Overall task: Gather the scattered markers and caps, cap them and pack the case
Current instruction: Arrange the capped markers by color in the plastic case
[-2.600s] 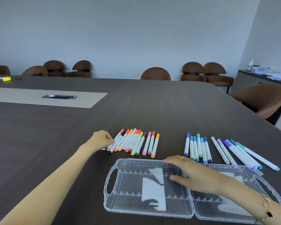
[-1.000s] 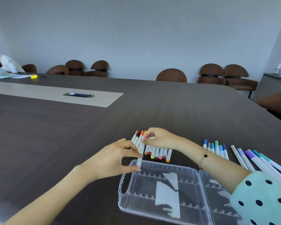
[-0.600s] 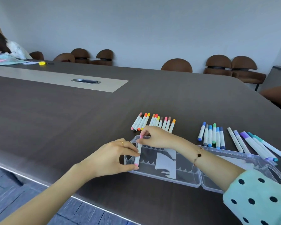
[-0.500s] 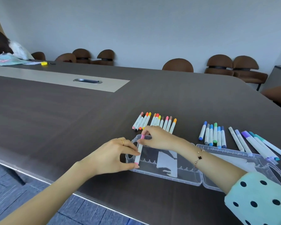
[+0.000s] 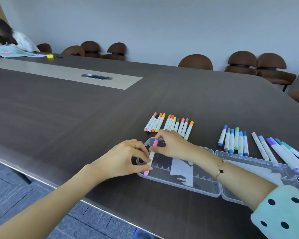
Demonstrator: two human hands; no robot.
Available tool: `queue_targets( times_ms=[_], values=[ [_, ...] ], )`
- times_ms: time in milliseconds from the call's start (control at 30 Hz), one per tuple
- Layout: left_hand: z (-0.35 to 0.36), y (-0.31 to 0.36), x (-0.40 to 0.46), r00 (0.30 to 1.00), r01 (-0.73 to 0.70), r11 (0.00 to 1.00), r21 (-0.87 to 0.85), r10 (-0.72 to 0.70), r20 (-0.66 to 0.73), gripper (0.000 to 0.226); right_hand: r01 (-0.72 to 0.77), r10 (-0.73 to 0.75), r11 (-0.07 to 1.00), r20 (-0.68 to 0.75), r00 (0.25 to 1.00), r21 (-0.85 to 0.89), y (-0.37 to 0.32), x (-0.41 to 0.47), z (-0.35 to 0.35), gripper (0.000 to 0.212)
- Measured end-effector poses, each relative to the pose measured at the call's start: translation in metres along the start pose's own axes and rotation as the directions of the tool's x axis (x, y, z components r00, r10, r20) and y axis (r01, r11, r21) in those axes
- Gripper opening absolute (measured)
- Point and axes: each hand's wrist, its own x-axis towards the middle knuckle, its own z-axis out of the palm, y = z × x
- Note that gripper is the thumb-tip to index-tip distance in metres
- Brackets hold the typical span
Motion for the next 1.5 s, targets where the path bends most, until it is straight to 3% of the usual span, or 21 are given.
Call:
queue_targets(
  times_ms=[100, 233, 333, 500, 700, 900, 1033, 1267, 1500],
  values=[
    [-0.007, -0.002, 0.012, 0.999, 0.027, 1.000, 0.011, -0.028, 0.039, 0.021, 0.014, -0.014, 1.000, 0.056, 0.998, -0.002, 0.006, 0.004, -0.011, 0.046],
    [-0.016, -0.005, 0.048, 1.000, 0.031, 0.996, 0.082, -0.031, -0.004, 0.019, -0.104, 0.106, 0.994, -0.090, 0.990, 0.031, 0.049, 0.022, -0.049, 0.034],
    [-0.014, -0.008, 0.083, 1.000, 0.025, 0.996, 0.091, -0.024, -0.010, 0.021, -0.215, 0.215, 0.977, -0.117, 0.970, 0.018, 0.093, 0.031, -0.073, 0.023],
    [0.005, -0.011, 0.132, 0.997, 0.003, 0.995, 0.101, -0.011, 0.080, 0.029, -0.285, 0.284, 0.958, -0.079, 0.955, 0.000, 0.124, 0.044, -0.074, 0.037],
    [0.029, -0.012, 0.162, 0.988, -0.039, 0.993, 0.114, 0.022, 0.154, 0.040, -0.235, 0.235, 0.972, -0.050, 0.971, 0.004, 0.135, 0.064, -0.059, 0.037],
    [0.035, -0.013, 0.167, 0.991, -0.094, 0.987, 0.134, 0.079, 0.112, 0.043, -0.199, 0.200, 0.980, -0.066, 0.978, 0.015, 0.137, 0.069, -0.058, 0.025],
    [0.027, -0.011, 0.161, 0.972, -0.236, 0.954, 0.187, 0.230, 0.055, 0.033, -0.186, 0.193, 0.980, -0.090, 0.977, 0.074, 0.132, 0.065, -0.062, 0.022],
    [0.006, -0.002, 0.117, 0.931, -0.340, 0.913, 0.224, 0.360, -0.054, 0.026, -0.156, 0.174, 0.961, -0.061, 0.983, 0.228, 0.090, 0.040, -0.071, 0.026],
    [-0.001, 0.008, 0.045, 0.940, -0.311, 0.935, 0.169, 0.328, -0.087, 0.027, -0.133, 0.115, 0.947, 0.078, 0.990, 0.291, 0.048, 0.015, -0.043, 0.031]
  ],
)
